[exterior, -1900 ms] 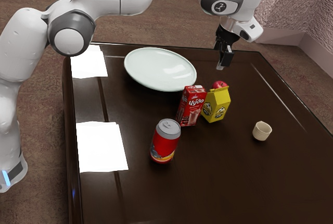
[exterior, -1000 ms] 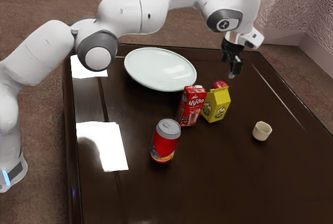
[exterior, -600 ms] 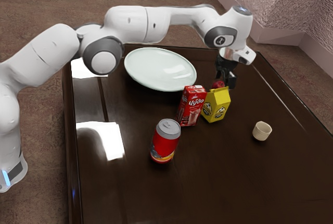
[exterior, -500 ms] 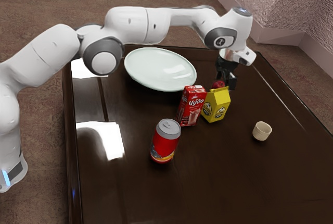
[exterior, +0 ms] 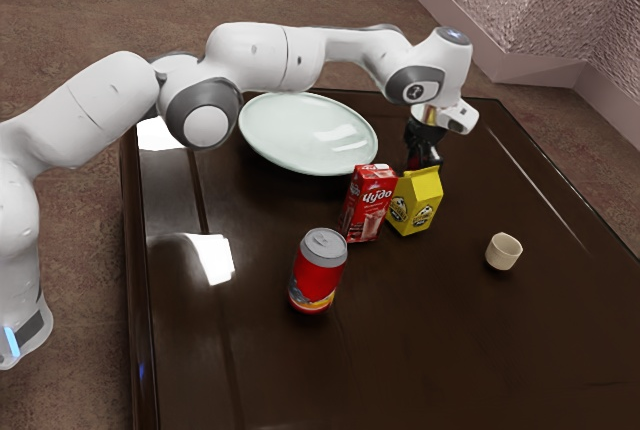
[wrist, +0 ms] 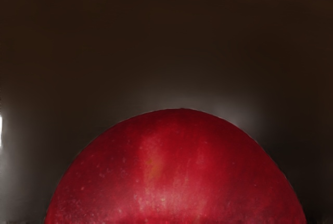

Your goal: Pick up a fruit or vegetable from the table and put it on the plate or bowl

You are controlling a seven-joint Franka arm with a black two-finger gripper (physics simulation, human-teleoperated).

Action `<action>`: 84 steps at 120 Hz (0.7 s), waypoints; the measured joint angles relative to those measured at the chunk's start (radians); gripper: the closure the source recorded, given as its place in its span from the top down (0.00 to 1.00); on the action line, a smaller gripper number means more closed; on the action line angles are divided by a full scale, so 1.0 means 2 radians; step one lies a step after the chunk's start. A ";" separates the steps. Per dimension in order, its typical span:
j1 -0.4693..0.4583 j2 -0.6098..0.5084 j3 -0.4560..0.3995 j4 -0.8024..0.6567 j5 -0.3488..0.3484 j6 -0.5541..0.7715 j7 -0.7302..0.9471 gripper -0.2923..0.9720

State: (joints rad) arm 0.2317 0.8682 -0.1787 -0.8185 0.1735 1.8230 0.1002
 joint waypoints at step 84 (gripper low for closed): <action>-0.047 -0.258 0.232 -0.322 -0.087 -0.063 0.001 0.59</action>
State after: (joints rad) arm 0.1374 0.3531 0.2859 -1.4633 -0.0009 1.6971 0.1023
